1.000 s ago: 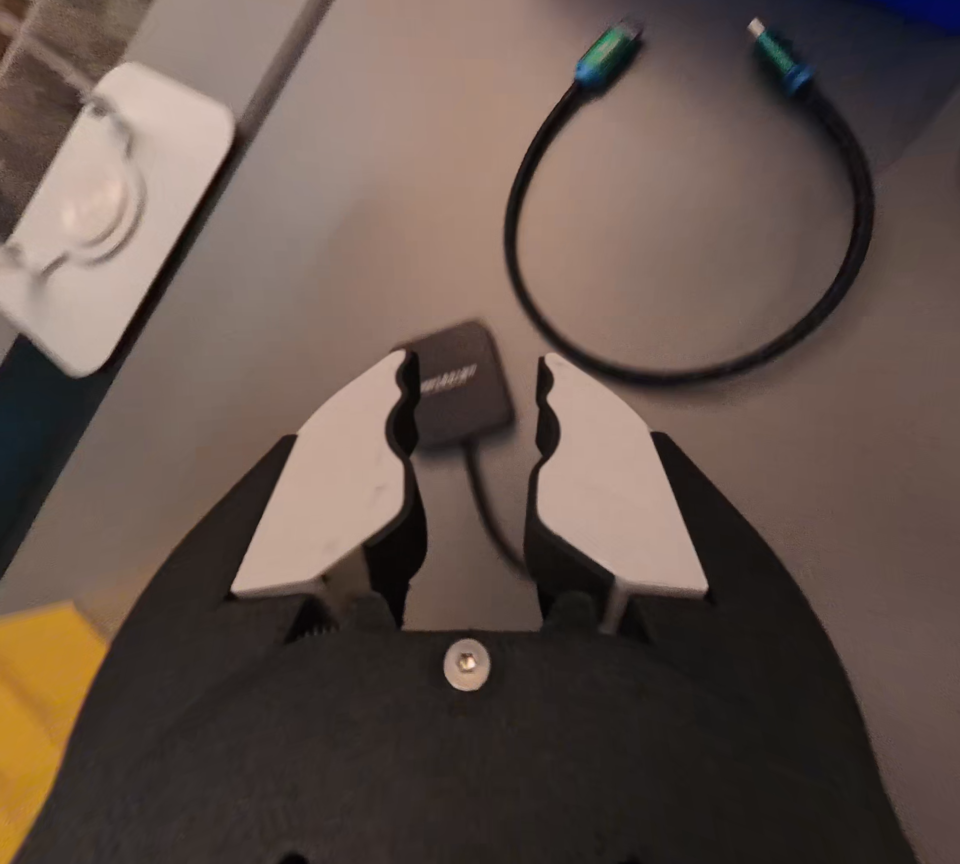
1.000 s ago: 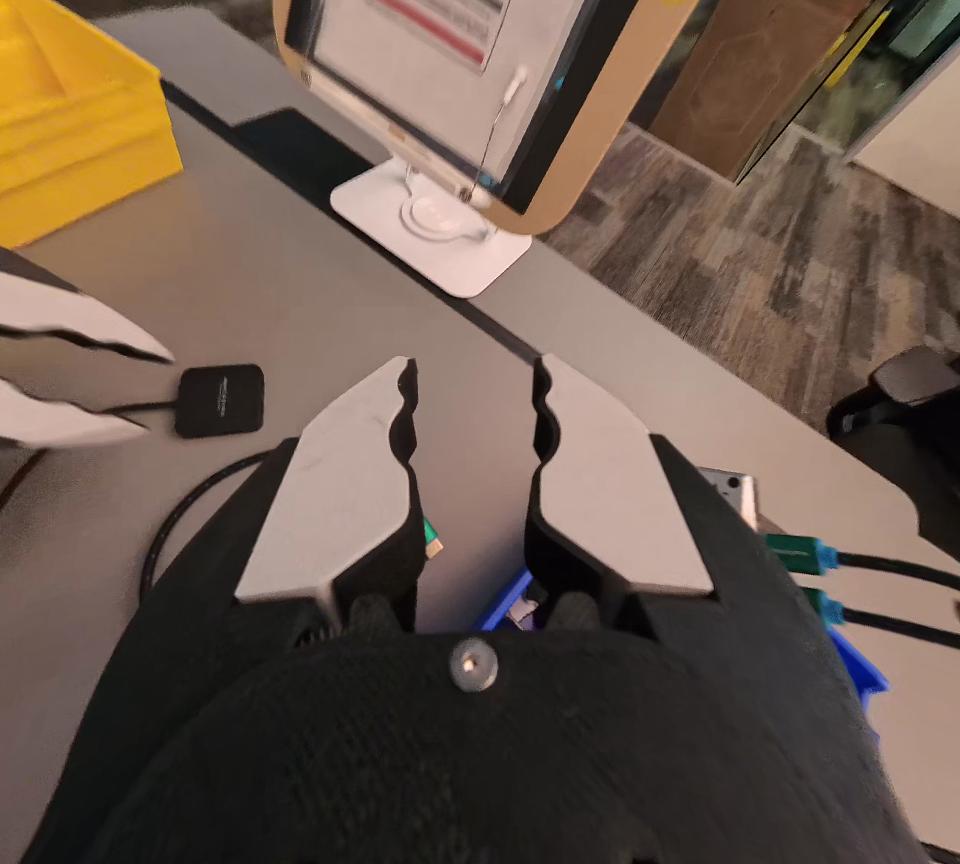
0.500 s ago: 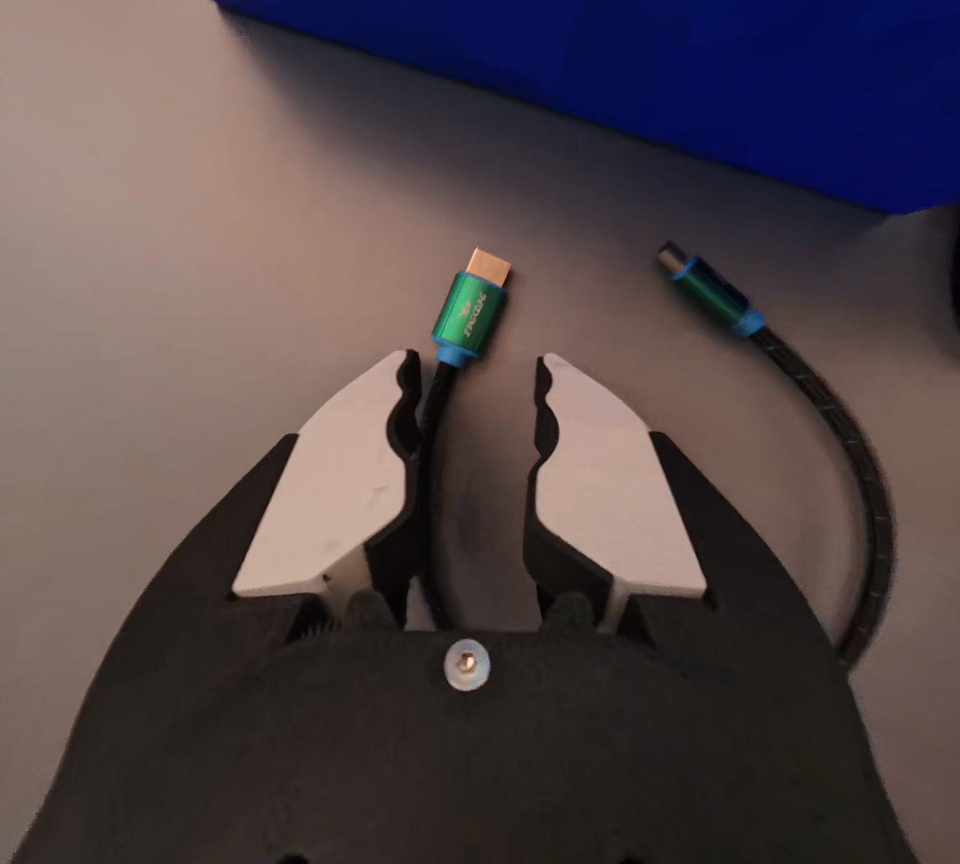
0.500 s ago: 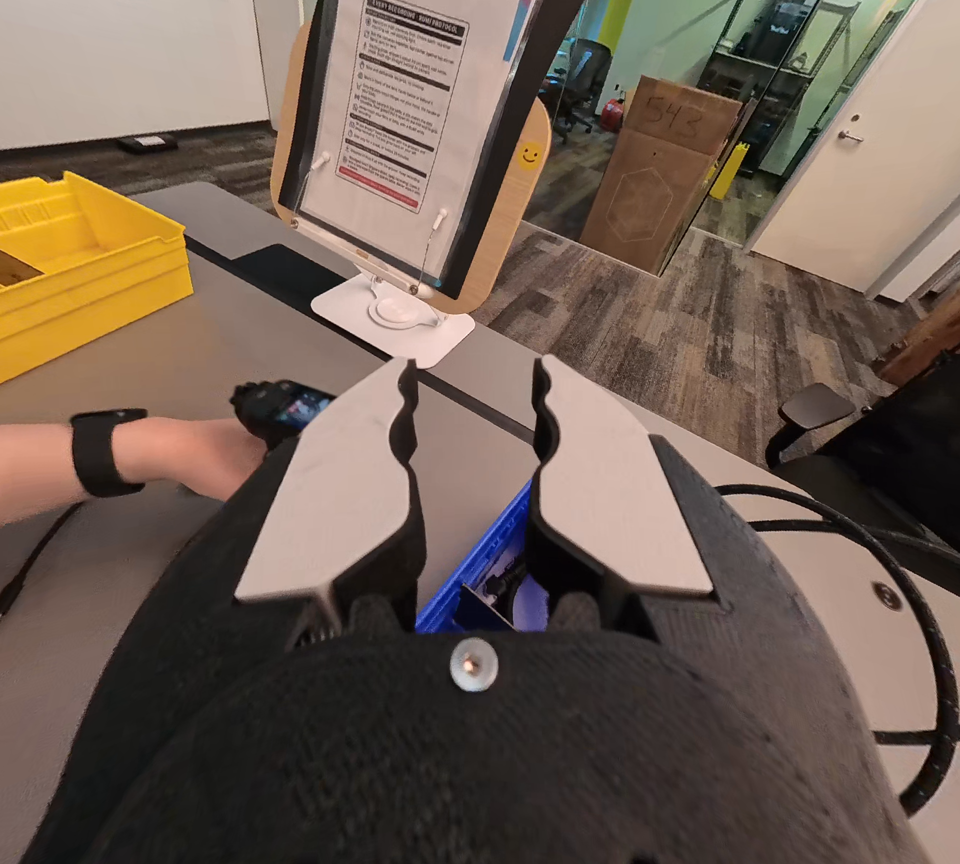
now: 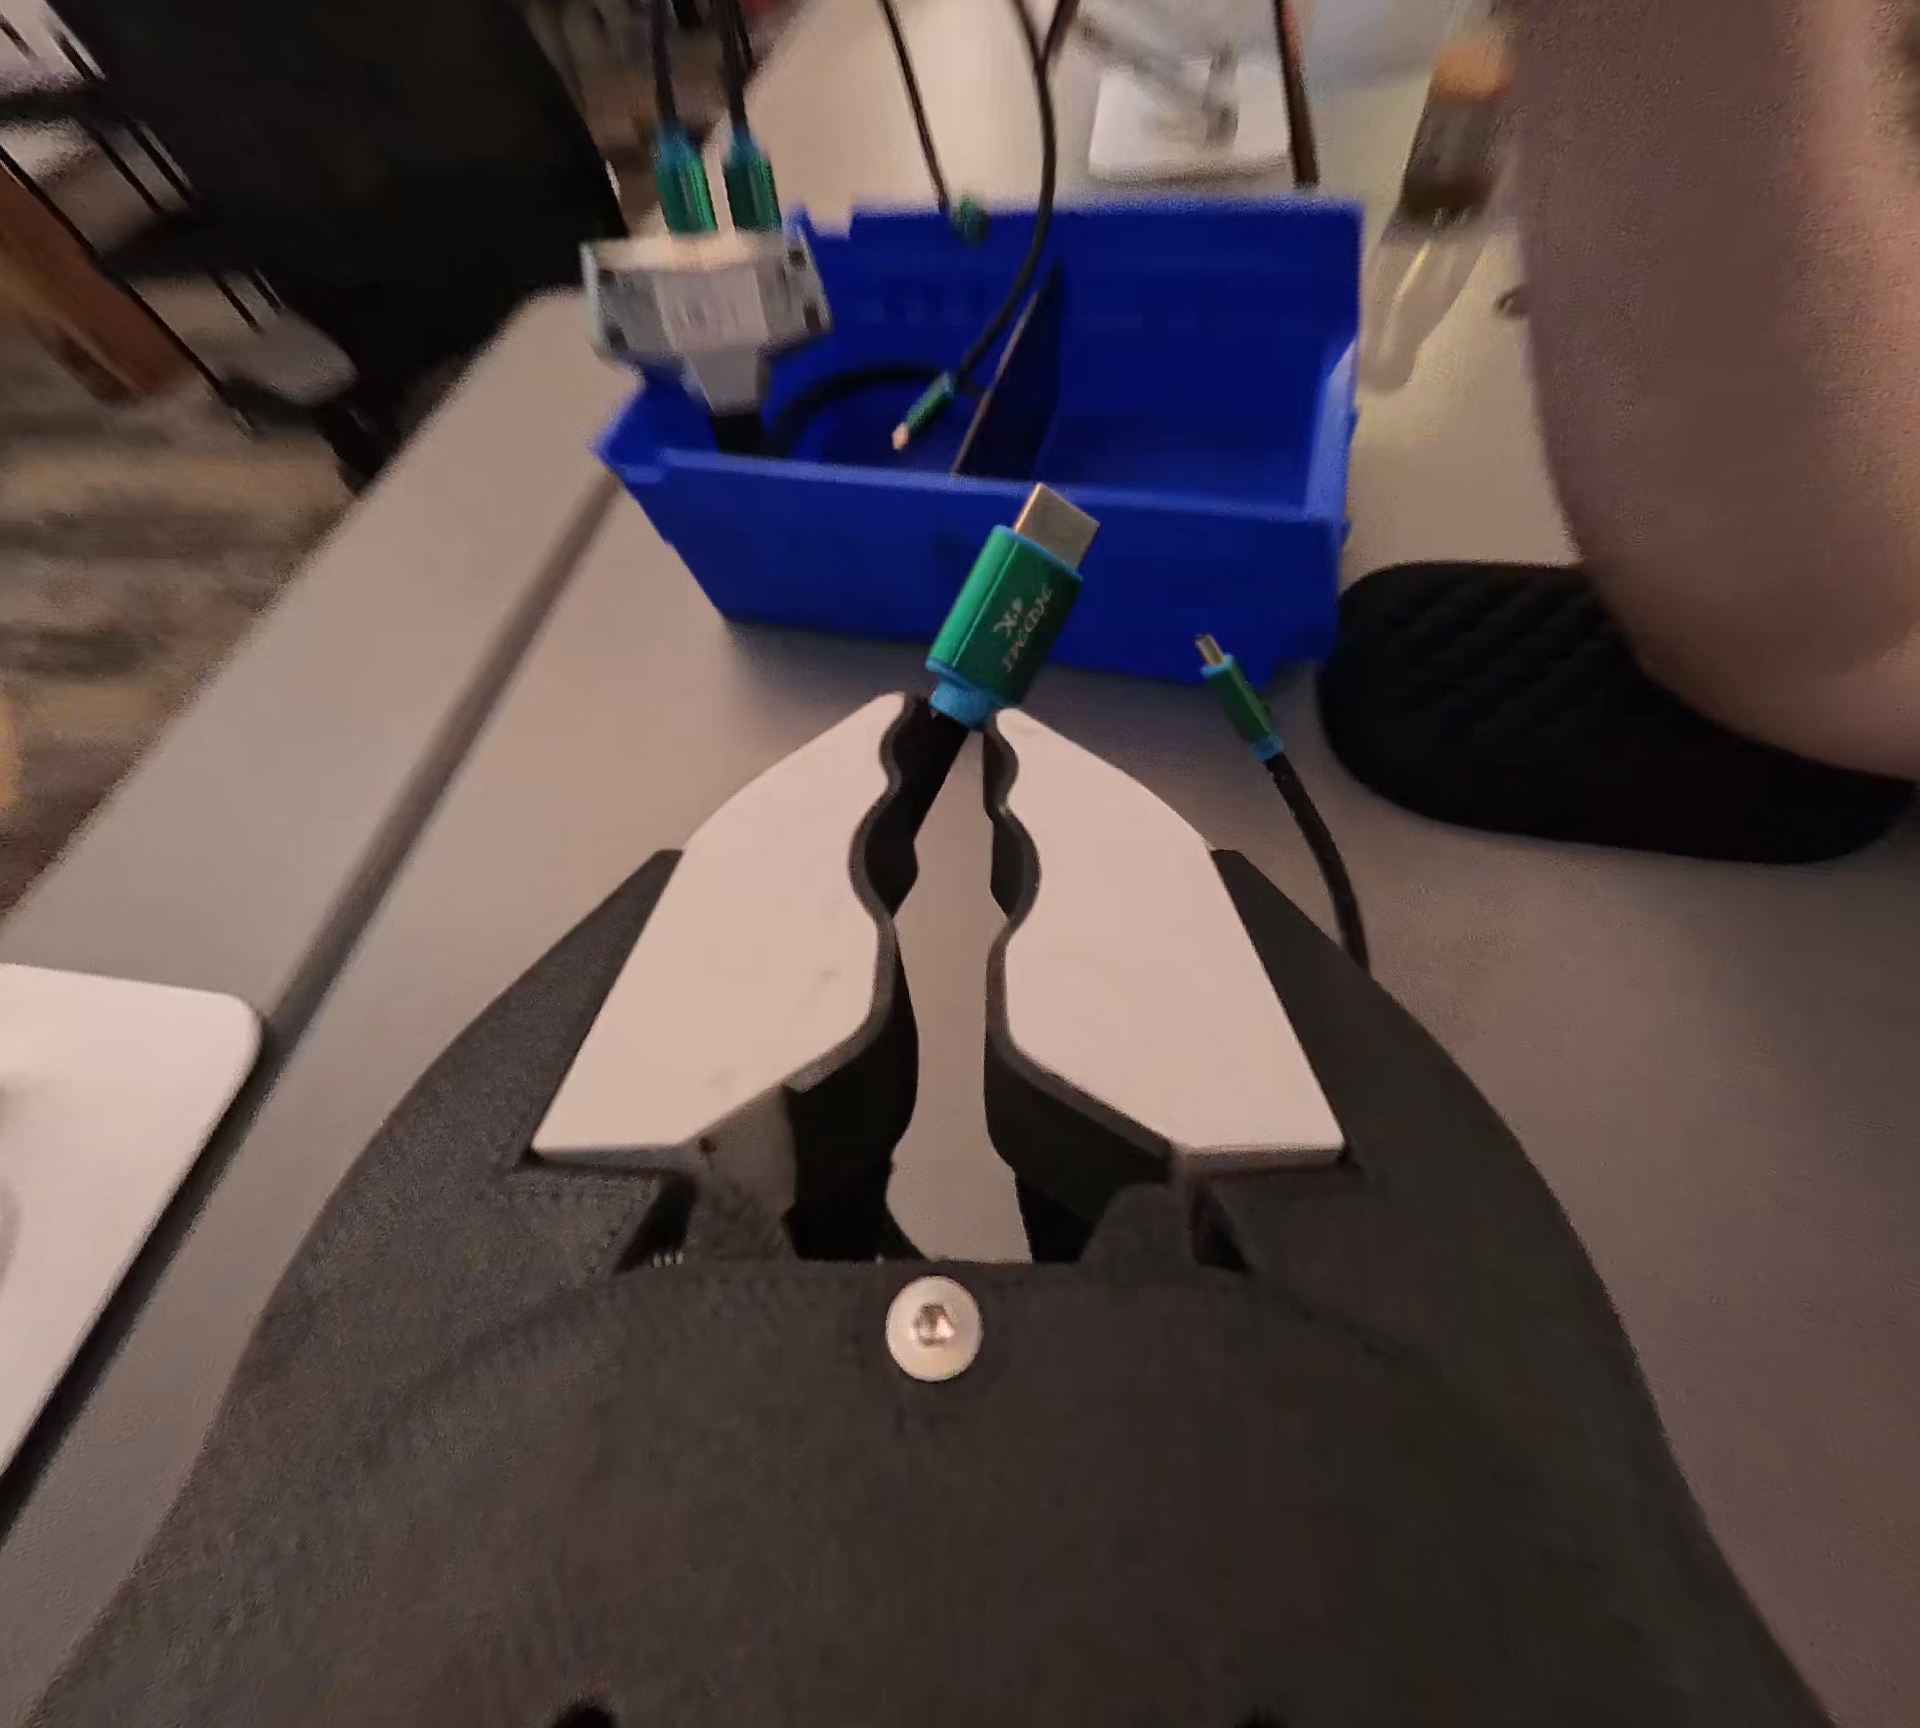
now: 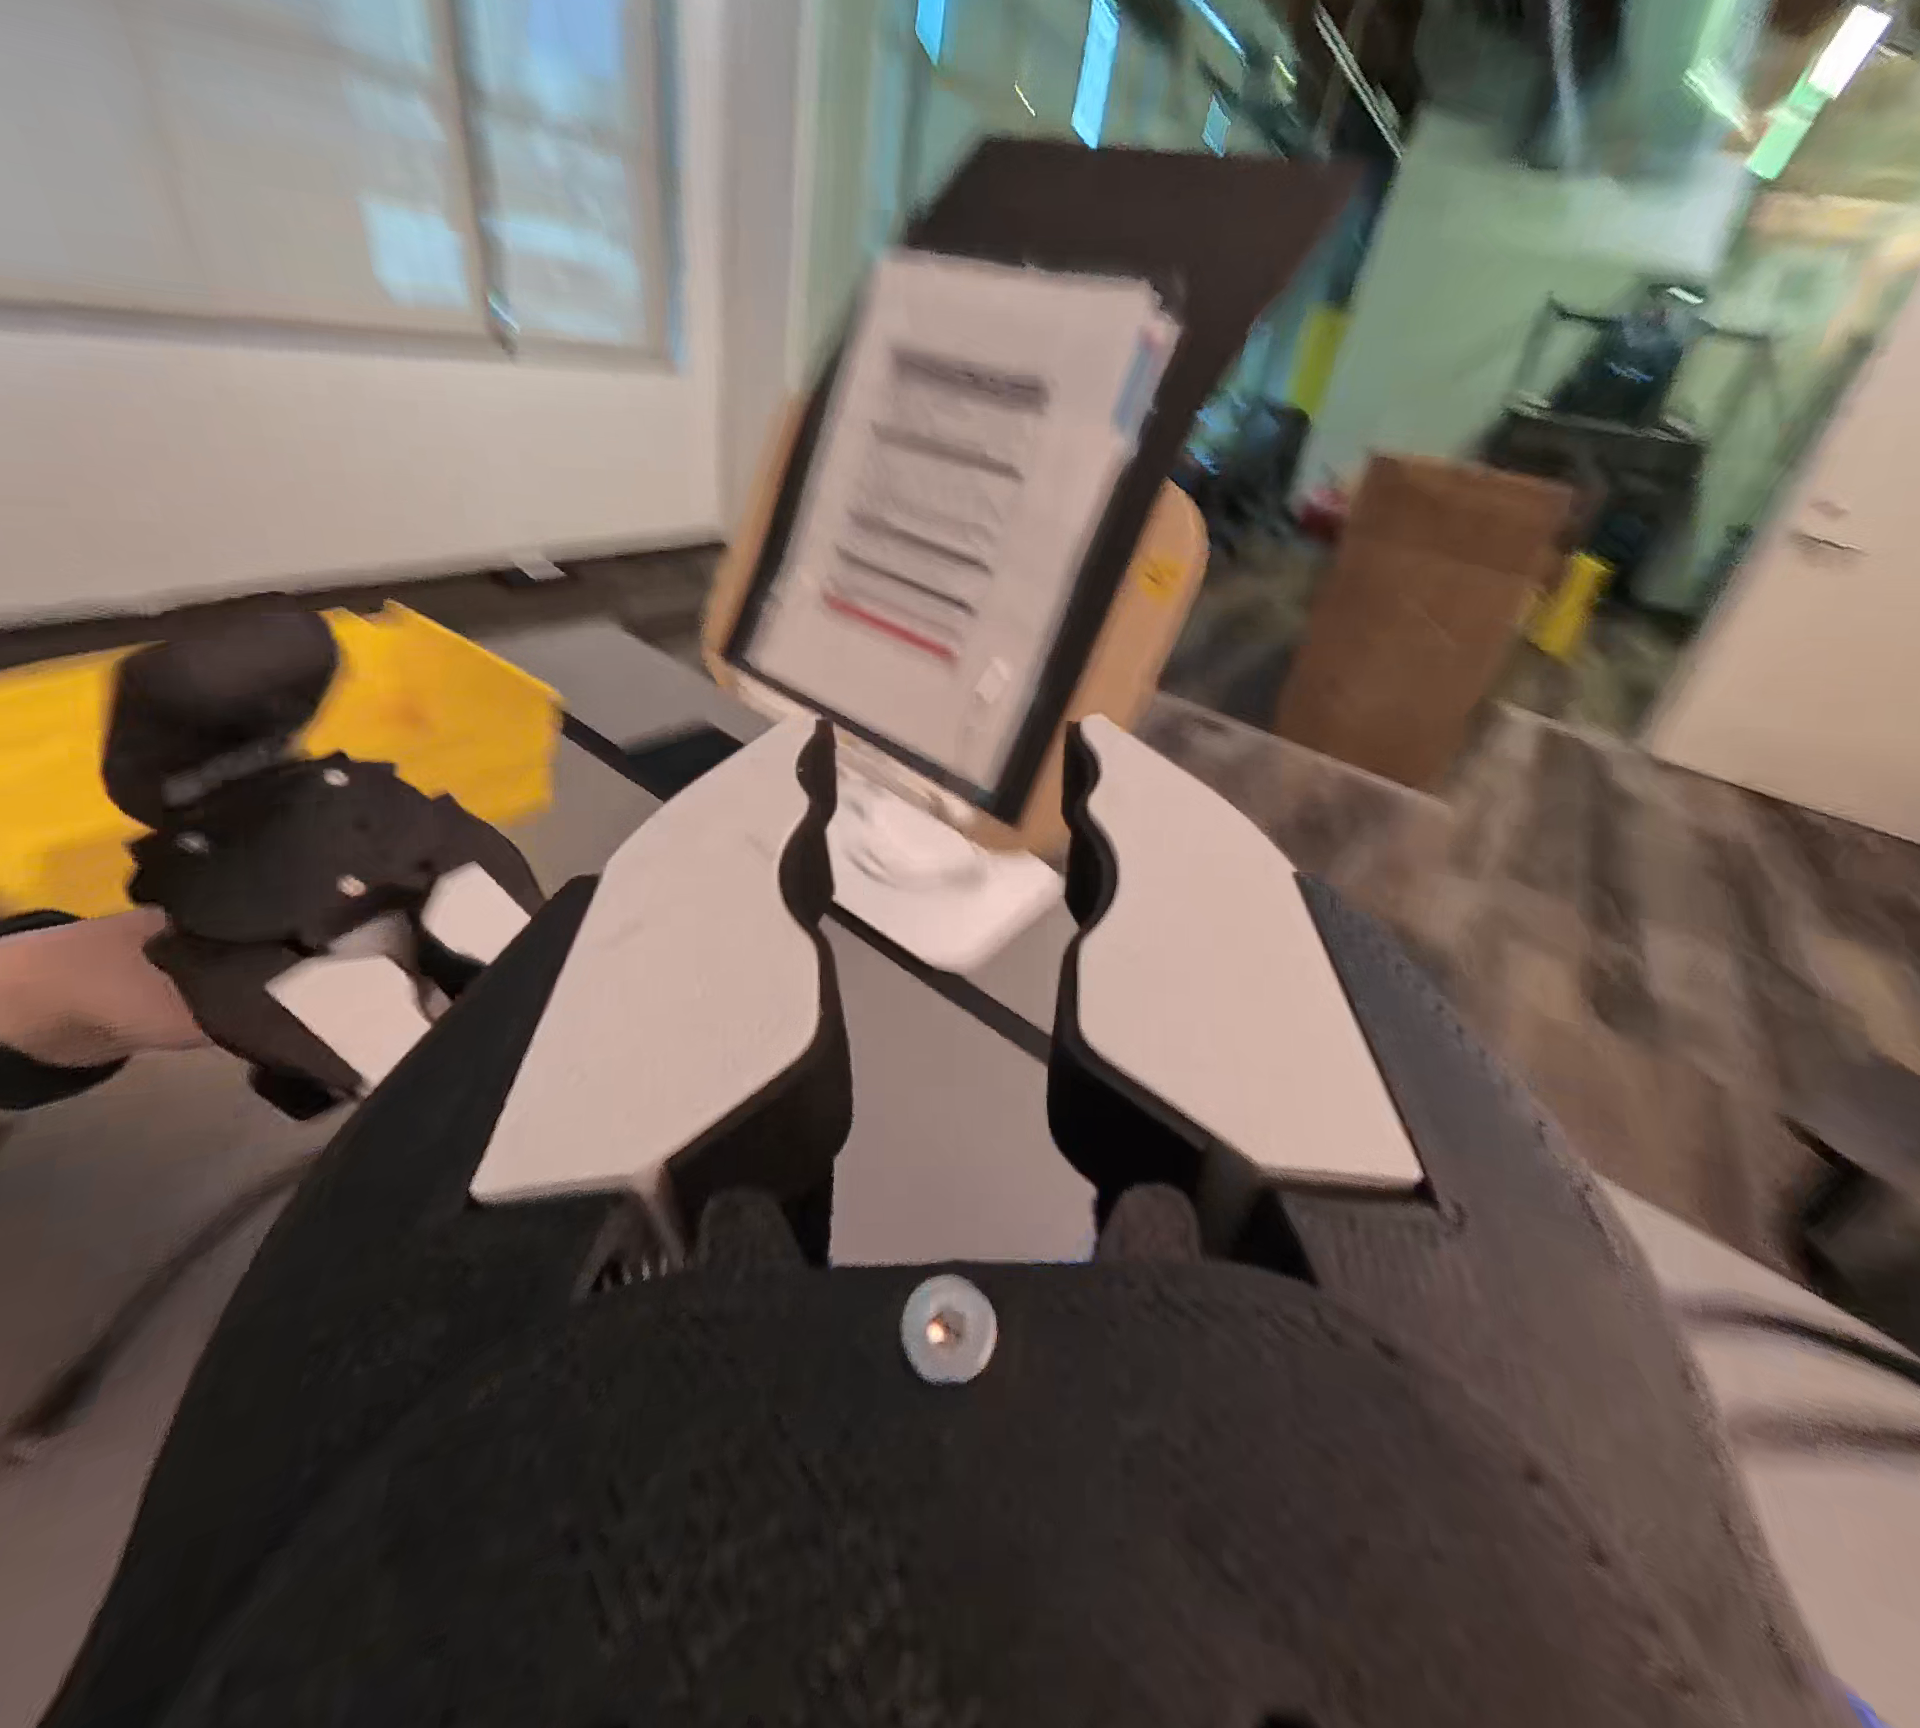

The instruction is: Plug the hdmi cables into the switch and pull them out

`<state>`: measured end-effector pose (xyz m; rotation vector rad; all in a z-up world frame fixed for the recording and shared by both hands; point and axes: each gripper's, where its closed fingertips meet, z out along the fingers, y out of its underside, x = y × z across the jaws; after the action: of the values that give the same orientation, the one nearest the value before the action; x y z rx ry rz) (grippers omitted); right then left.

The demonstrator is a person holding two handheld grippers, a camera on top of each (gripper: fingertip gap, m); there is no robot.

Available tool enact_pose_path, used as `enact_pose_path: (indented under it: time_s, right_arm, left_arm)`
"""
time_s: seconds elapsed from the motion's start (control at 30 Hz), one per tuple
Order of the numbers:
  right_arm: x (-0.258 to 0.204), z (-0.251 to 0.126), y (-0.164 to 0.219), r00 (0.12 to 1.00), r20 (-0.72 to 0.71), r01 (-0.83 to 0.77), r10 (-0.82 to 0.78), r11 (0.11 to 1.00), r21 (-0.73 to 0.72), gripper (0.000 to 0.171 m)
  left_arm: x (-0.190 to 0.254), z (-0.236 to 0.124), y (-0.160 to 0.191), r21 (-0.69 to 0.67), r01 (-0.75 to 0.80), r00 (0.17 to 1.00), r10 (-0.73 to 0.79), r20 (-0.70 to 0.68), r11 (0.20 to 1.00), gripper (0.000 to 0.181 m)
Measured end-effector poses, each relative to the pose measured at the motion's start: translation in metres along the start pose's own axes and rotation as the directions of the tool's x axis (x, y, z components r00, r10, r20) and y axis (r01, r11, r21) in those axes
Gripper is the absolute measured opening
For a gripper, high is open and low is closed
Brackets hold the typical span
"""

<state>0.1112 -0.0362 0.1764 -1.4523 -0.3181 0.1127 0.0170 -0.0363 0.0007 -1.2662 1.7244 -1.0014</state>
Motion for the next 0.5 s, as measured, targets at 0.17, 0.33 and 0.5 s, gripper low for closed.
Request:
enact_pose_path:
  time_s: [0.17,0.33,0.5]
  right_arm:
    - [-0.076,0.024,0.013,0.896,0.443,-0.048,0.014,0.997,0.066,0.039]
    - [-0.165,0.045,0.054,0.658,0.752,-0.041,0.047,0.999,-0.026,0.052]
    - [-0.254,0.045,0.041,0.383,0.917,-0.218,0.11,0.976,-0.026,0.054]
  left_arm:
    - [0.02,-0.09,-0.058,0.249,-0.054,0.999,0.05,0.022,0.967,0.008]
    - [0.051,-0.152,-0.093,0.442,0.002,0.993,0.049,-0.105,0.897,0.008]
    - [0.058,-0.166,-0.099,0.481,0.017,0.987,0.064,-0.151,0.877,0.009]
